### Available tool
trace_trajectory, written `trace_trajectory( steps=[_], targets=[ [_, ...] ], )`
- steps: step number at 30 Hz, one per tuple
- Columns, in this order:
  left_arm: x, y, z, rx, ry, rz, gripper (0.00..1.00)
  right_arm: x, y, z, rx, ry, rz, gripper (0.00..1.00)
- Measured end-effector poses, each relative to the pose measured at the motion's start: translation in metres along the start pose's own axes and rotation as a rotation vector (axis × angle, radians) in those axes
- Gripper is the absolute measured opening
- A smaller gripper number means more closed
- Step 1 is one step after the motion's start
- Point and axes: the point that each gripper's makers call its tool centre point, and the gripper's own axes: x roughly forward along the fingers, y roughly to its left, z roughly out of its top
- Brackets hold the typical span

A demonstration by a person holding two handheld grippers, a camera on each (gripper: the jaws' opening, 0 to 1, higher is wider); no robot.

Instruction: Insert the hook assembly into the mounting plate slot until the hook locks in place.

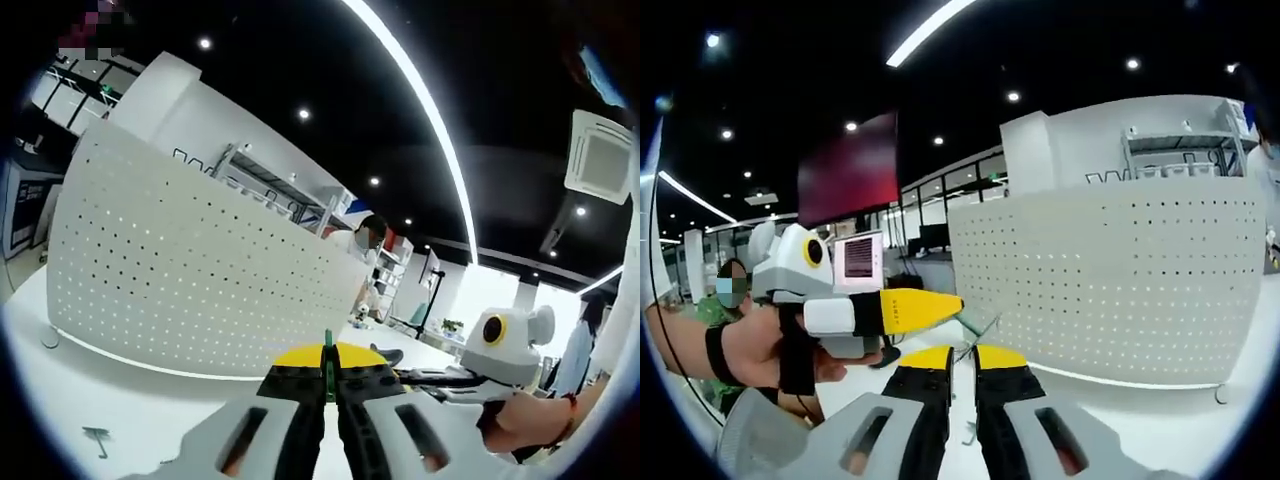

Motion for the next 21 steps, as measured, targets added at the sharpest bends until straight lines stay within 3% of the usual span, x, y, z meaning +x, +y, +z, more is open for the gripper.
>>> trace_trajectory(
  steps=[9,15,21],
  targets=[
    [-0.001,-0.001,-0.001,-0.027,0.033,-0.032,0.02,-0.001,-0.001,0.0,-0.011,0.012,0.0,0.03],
    [-0.003,-0.001,-0.005,-0.034,0.058,-0.05,0.03,-0.003,-0.005,0.005,-0.102,0.014,0.008,0.01],
    [-0.002,-0.003,-0.014,-0.06,0.09,-0.06,0.03,-0.005,-0.011,0.005,-0.134,0.024,-0.004,0.0]
  ],
)
